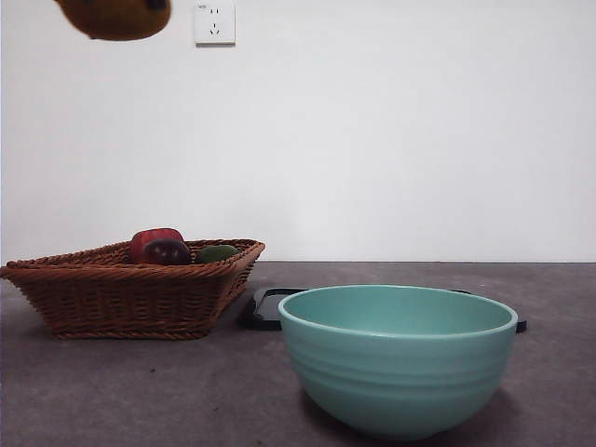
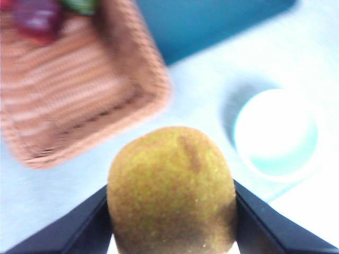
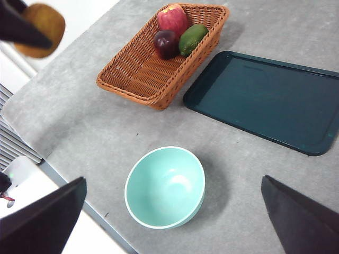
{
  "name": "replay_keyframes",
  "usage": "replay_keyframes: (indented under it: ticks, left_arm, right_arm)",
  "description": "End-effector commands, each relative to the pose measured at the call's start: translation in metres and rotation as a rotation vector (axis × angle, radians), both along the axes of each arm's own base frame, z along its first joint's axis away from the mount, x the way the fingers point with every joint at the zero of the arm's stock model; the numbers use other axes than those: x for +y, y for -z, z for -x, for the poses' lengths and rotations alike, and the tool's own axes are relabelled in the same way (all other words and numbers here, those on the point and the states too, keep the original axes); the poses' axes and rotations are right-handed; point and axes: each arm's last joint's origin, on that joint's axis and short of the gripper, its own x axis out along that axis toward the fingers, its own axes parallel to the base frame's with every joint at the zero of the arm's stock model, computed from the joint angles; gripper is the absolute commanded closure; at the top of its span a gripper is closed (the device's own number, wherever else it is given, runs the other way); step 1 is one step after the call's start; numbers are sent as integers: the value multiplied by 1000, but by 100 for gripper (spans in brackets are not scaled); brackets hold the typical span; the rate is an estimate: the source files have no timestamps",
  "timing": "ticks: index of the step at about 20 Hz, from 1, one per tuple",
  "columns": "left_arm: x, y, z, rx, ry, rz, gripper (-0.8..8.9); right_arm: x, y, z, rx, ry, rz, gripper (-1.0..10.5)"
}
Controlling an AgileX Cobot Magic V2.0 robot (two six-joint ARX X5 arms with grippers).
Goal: Pick up the wifruite, put it on the bowl, pick up the plate, put it on desk
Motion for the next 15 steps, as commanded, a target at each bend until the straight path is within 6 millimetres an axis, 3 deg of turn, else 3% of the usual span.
replay_keyframes:
  ticks: [1,9,15]
  left_arm:
    - [-14,-4,6,-9,31,28,578]
    - [-60,5,25,1,160,57,578]
    - [-107,34,27,43,246,19,578]
  right_arm:
    - [0,-5,2,-9,-16,-20,379]
    - [-5,-8,24,10,-39,-30,380]
    - [-11,-24,48,-33,-26,-32,380]
